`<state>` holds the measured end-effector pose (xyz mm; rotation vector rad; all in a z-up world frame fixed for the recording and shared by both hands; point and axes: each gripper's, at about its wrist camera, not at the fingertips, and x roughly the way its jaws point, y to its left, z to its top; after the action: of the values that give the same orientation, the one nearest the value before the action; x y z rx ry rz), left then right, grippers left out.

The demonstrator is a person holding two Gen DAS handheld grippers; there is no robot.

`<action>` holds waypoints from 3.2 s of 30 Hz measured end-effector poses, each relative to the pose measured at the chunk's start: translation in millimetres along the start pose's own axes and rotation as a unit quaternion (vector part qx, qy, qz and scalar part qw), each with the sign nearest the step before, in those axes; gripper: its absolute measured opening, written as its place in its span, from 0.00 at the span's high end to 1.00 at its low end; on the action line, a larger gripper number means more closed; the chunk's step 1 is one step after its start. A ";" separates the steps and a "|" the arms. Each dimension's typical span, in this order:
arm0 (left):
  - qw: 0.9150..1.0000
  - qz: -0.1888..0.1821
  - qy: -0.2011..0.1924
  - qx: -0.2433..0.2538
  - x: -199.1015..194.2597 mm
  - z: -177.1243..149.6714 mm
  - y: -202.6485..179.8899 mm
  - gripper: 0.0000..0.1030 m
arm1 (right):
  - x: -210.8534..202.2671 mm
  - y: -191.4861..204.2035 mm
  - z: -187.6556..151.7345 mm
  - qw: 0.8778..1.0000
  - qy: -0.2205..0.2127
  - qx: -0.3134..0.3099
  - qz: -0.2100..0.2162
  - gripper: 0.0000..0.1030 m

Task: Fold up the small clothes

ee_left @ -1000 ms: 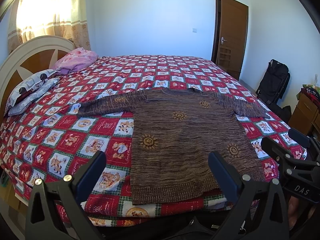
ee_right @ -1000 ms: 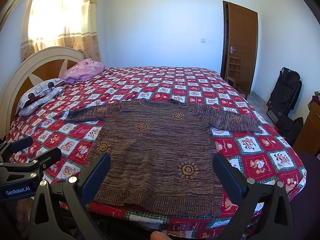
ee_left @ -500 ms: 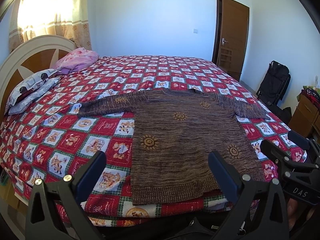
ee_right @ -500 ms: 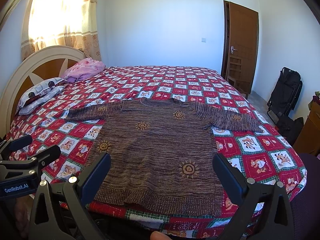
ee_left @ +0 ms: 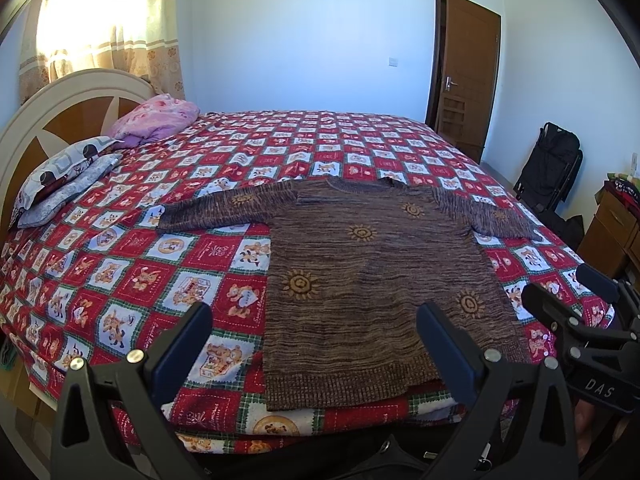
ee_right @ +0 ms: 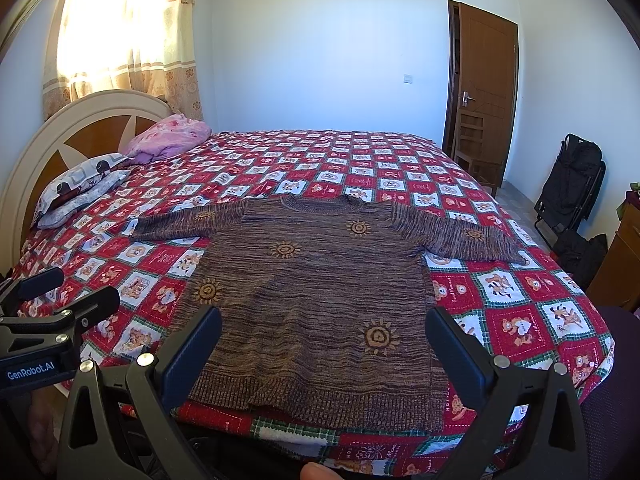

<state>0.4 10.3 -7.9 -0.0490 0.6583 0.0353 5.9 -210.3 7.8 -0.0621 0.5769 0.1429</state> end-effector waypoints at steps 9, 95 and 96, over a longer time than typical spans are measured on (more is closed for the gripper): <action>1.000 0.000 0.000 0.000 -0.3 0.5 0.3 0.00 | 0.9 -0.3 0.0 1.000 0.001 0.000 0.000 0.01; 0.994 0.049 0.088 0.049 318.5 100.1 5.2 0.00 | 301.9 -406.9 58.0 0.932 0.171 0.263 -0.184 0.44; 0.994 0.049 0.089 0.050 319.3 99.0 4.7 0.00 | 306.5 -407.7 58.8 0.932 0.177 0.258 -0.182 0.44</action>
<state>313.1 26.0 -125.4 0.0768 0.8401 0.0925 353.4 -571.5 -103.3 0.3228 0.9362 -0.3930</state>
